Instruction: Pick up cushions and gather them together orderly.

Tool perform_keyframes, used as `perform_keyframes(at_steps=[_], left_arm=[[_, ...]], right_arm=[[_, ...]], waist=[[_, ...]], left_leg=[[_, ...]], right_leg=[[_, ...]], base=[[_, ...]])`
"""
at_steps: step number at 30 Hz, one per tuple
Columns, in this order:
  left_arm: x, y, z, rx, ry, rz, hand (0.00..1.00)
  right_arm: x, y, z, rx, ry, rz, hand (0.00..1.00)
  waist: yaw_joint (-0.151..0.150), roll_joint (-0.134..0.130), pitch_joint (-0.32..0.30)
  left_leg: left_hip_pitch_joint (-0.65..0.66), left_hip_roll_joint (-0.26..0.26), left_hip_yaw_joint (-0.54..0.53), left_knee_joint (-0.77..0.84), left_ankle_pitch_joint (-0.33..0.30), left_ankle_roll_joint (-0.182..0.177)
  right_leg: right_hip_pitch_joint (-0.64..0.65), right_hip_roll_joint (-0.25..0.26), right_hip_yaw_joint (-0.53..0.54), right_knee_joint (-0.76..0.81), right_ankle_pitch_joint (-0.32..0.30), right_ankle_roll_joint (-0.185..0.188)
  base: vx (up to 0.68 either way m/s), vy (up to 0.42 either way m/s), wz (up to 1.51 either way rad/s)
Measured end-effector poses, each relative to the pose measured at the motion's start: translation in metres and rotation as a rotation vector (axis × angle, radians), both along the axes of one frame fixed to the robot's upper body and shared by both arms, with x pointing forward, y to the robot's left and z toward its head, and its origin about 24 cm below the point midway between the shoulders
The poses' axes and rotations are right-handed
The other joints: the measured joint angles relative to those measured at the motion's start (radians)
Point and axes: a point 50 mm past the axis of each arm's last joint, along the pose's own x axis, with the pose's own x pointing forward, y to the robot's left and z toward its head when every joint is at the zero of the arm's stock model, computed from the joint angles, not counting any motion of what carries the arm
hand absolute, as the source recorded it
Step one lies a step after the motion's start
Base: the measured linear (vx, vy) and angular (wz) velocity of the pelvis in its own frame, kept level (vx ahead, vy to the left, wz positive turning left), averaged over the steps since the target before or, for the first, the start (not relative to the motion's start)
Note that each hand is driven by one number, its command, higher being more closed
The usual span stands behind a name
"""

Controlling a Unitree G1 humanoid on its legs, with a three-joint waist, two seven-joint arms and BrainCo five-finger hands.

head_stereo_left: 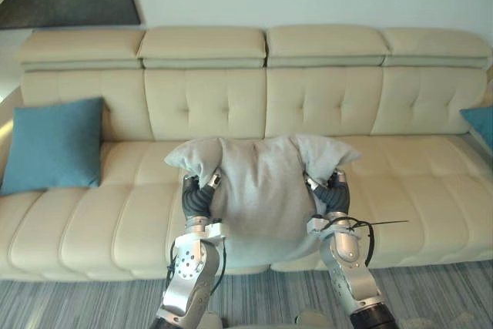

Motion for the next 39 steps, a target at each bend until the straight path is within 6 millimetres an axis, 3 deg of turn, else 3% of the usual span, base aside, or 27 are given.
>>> perform_keyframes(at_steps=[2,3,4,6,7,11,19,22,25,27,34,37,39], left_arm=[[0.001,0.000,0.002,0.004,-0.019,-0.012,1.00],[0.001,0.001,0.002,0.020,-0.026,-0.022,1.00],[0.002,-0.001,-0.006,0.025,0.007,-0.027,1.00],[0.003,-0.005,-0.014,0.026,0.043,-0.042,1.00],[0.003,-0.007,-0.017,0.026,0.061,-0.049,1.00],[0.002,-0.015,-0.020,0.026,0.069,-0.085,1.00],[0.004,-0.005,-0.020,0.066,0.065,-0.071,1.00],[0.014,-0.005,-0.019,0.088,0.062,-0.071,1.00],[0.036,-0.001,0.006,0.083,-0.029,-0.015,1.00],[0.049,0.000,0.025,0.074,-0.093,0.012,1.00],[0.099,-0.002,0.113,0.054,-0.351,0.106,1.00],[0.117,-0.005,0.158,0.055,-0.452,0.131,1.00],[0.128,-0.008,0.198,0.067,-0.542,0.151,1.00]], right_arm=[[0.001,-0.001,0.001,0.000,-0.005,-0.003,1.00],[0.002,0.000,0.002,0.003,-0.008,-0.002,1.00],[0.003,-0.006,0.002,-0.024,-0.008,-0.004,1.00],[0.002,-0.013,0.000,-0.050,0.004,-0.009,1.00],[0.001,-0.015,0.000,-0.056,0.006,-0.015,1.00],[0.001,-0.024,0.006,-0.051,-0.021,-0.051,1.00],[0.006,-0.018,0.006,-0.044,-0.022,-0.021,1.00],[0.017,-0.016,0.007,-0.055,-0.018,-0.011,1.00],[0.036,-0.007,0.036,-0.051,-0.129,0.017,1.00],[0.046,-0.002,0.055,-0.045,-0.200,0.024,1.00],[0.074,0.010,0.144,-0.028,-0.497,-0.005,1.00],[0.081,0.010,0.193,-0.048,-0.652,-0.051,1.00],[0.087,0.010,0.235,-0.022,-0.767,-0.094,1.00]], waist=[[-0.006,-0.012,-0.009],[-0.006,-0.044,-0.025],[0.000,0.001,-0.032],[0.000,0.036,-0.034],[-0.001,0.041,-0.034],[-0.008,0.042,-0.036],[-0.004,0.042,-0.038],[-0.001,0.044,-0.024],[-0.001,0.039,0.002],[0.001,0.040,0.020],[0.001,0.050,0.043],[-0.002,0.051,0.070],[-0.006,0.051,0.098]], left_leg=[[0.012,0.009,-0.005,-0.011,0.003,-0.016],[0.007,-0.008,-0.015,-0.012,0.002,-0.041],[0.010,0.020,-0.055,-0.021,-0.010,-0.067],[0.025,0.048,-0.095,-0.054,0.004,-0.088],[0.045,0.053,-0.111,-0.081,0.021,-0.095],[0.075,0.056,-0.147,-0.129,0.057,-0.105],[0.011,0.026,-0.220,-0.173,0.068,-0.111],[0.000,0.016,-0.224,-0.199,0.092,-0.109],[-0.092,0.014,-0.222,-0.180,0.105,-0.116],[-0.139,0.016,-0.221,-0.173,0.115,-0.118],[-0.341,0.048,-0.218,-0.127,0.153,-0.158],[-0.401,0.050,-0.216,-0.132,0.169,-0.155],[-0.455,0.049,-0.214,-0.149,0.198,-0.161]], right_leg=[[0.009,0.032,-0.010,-0.277,0.042,-0.047],[0.027,0.047,0.013,-0.473,0.190,-0.077],[0.058,0.091,0.015,-0.547,0.202,-0.075],[0.113,0.123,-0.004,-0.618,0.212,-0.076],[0.131,0.130,-0.011,-0.632,0.213,-0.078],[0.196,0.145,-0.032,-0.717,0.228,-0.087],[0.261,0.137,-0.067,-0.990,0.389,-0.086],[0.254,0.124,-0.078,-0.991,0.393,-0.090],[0.171,0.123,-0.079,-0.991,0.416,-0.113],[0.121,0.124,-0.080,-0.990,0.428,-0.107],[-0.109,0.135,-0.083,-0.886,0.447,-0.124],[-0.176,0.134,-0.085,-0.875,0.451,-0.129],[-0.239,0.128,-0.085,-0.872,0.461,-0.131]], base=[[0.32,-0.227,0.12],[0.35,-0.298,0.01],[0.34,-0.261,-0.05],[0.20,-0.116,0.01],[0.17,-0.118,0.11],[0.08,-0.056,0.16],[-0.06,0.047,0.22],[-0.12,-0.007,0.14],[-0.20,-0.052,0.02],[-0.15,-0.079,0.01],[-0.10,-0.064,0.00],[-0.09,-0.029,0.08],[-0.09,-0.017,0.13]])
